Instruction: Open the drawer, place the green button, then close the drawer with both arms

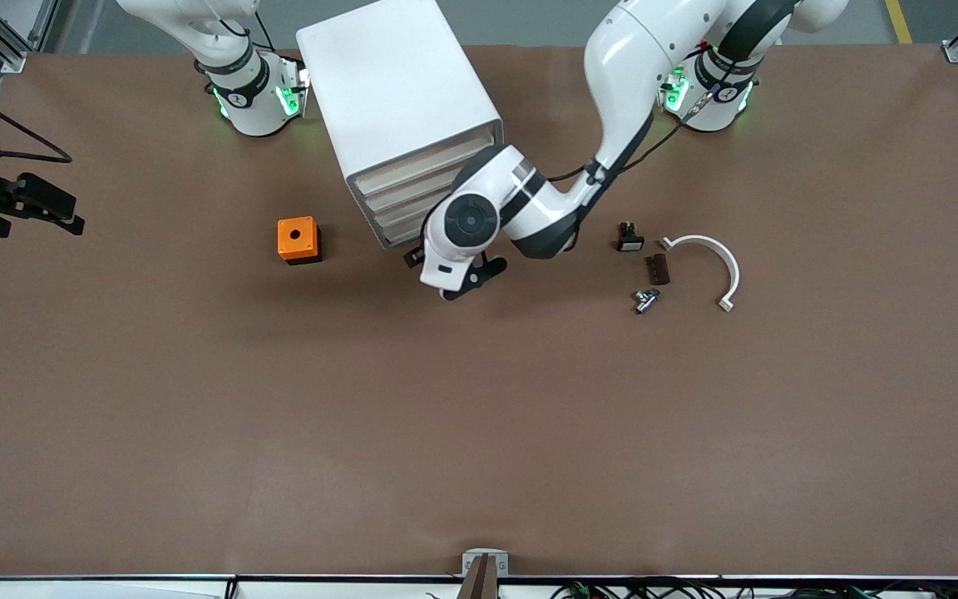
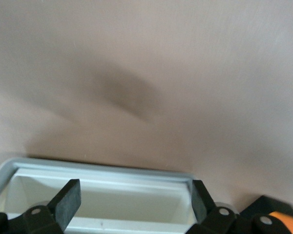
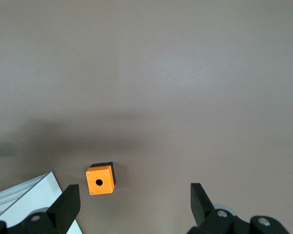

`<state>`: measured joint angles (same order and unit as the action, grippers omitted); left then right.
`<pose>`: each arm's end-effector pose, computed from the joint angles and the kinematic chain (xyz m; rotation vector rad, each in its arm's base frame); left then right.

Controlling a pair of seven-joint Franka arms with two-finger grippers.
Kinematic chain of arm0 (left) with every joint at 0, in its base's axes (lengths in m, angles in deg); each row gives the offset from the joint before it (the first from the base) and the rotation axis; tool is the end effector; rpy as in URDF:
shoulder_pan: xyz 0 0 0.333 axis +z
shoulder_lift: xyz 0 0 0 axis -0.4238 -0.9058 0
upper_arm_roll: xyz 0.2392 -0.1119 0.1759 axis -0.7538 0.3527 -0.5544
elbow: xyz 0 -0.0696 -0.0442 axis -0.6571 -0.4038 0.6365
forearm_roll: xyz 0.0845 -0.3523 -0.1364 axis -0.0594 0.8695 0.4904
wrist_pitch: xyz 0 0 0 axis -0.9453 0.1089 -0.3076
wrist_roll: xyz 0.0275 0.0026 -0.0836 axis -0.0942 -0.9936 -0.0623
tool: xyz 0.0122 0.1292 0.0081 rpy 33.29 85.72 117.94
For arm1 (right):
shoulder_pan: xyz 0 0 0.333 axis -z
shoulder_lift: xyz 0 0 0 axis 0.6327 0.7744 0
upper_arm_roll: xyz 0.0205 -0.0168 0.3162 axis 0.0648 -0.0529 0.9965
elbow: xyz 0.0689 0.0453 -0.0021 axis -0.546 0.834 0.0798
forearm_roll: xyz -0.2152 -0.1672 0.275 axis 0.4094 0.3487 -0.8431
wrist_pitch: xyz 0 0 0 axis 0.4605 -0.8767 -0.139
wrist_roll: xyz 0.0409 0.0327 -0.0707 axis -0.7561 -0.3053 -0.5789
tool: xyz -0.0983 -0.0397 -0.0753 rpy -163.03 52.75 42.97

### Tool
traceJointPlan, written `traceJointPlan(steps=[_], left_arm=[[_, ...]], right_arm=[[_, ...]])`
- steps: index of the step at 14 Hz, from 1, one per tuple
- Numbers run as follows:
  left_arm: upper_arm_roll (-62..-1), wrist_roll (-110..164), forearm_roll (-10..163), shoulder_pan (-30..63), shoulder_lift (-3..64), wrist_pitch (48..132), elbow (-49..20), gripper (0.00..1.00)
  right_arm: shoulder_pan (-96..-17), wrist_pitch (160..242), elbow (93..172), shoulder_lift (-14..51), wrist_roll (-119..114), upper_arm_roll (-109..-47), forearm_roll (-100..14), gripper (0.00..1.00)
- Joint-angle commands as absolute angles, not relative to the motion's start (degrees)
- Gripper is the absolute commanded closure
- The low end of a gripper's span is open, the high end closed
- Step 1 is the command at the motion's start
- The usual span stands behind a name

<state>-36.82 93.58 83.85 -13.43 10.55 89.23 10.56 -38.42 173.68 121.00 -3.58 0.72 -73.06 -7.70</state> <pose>0.4680 -0.5659 0.2542 2.8203 0.8383 -0.5876 0.5515 -0.0103 0.6096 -3.1195 -0.0177 0.0184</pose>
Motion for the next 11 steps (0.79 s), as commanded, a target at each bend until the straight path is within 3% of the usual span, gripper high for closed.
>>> traceJointPlan(steps=[1,11], left_arm=[[-37.0,94.3,84.0,-10.6,13.7,89.2,9.5,0.0],[-36.9,94.4,75.9,-1.9,19.9,88.8,9.6,0.0]], right_arm=[[-38.8,175.5,123.4,-5.8,1.6,-73.3,-7.1,0.0],[-38.8,177.2,123.6,-5.8,1.3,-73.2,-7.3,0.0]])
